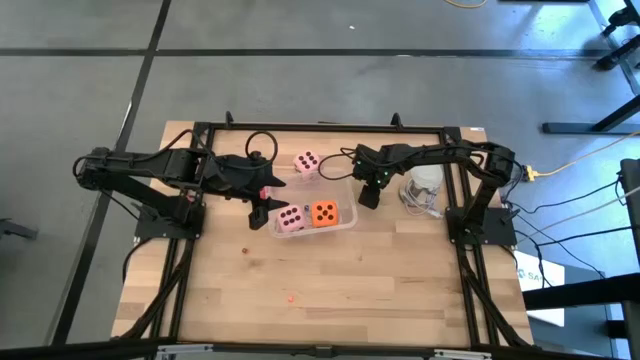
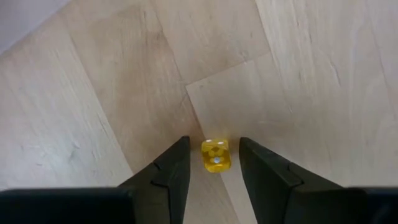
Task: Pick & Place Dice
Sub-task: Put the small yellow dice into the transparent bin
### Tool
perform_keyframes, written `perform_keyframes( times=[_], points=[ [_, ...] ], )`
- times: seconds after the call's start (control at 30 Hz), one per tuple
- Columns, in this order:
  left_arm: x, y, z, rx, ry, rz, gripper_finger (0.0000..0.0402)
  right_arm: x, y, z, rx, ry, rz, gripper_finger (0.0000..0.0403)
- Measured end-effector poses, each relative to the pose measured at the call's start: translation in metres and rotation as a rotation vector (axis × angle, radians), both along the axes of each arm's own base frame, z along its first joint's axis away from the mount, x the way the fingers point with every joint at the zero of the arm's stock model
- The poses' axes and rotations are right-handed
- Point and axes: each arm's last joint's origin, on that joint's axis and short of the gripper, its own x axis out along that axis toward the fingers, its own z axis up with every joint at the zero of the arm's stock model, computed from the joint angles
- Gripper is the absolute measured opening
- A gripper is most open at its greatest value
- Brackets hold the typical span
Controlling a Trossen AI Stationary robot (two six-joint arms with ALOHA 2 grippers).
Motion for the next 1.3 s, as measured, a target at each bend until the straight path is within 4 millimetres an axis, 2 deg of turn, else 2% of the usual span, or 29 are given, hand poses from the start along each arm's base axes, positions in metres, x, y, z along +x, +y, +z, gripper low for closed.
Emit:
perform_keyframes(
  times=[0.17,0.37,0.83,1.13,1.3],
  points=[
    [0.000,0.000,0.000,0.000,0.000,0.000,0.0239,0.000,0.000,0.000,-0.001,-0.002,0.001,0.0116],
    [0.000,0.000,0.000,-0.006,-0.001,0.004,0.0239,0.000,0.000,0.000,-0.008,0.001,-0.014,0.0049],
    [0.000,0.000,0.000,-0.018,-0.001,-0.010,0.0239,-0.003,0.001,0.003,0.019,0.016,-0.102,0.0048],
    [-0.016,-0.001,0.009,-0.065,-0.049,-0.035,0.0239,-0.014,0.005,0.040,0.018,-0.060,-0.206,0.0048],
    [-0.032,0.000,0.018,-0.078,-0.098,-0.032,0.0239,-0.029,0.009,0.066,-0.025,-0.077,-0.276,0.0048]
  ],
)
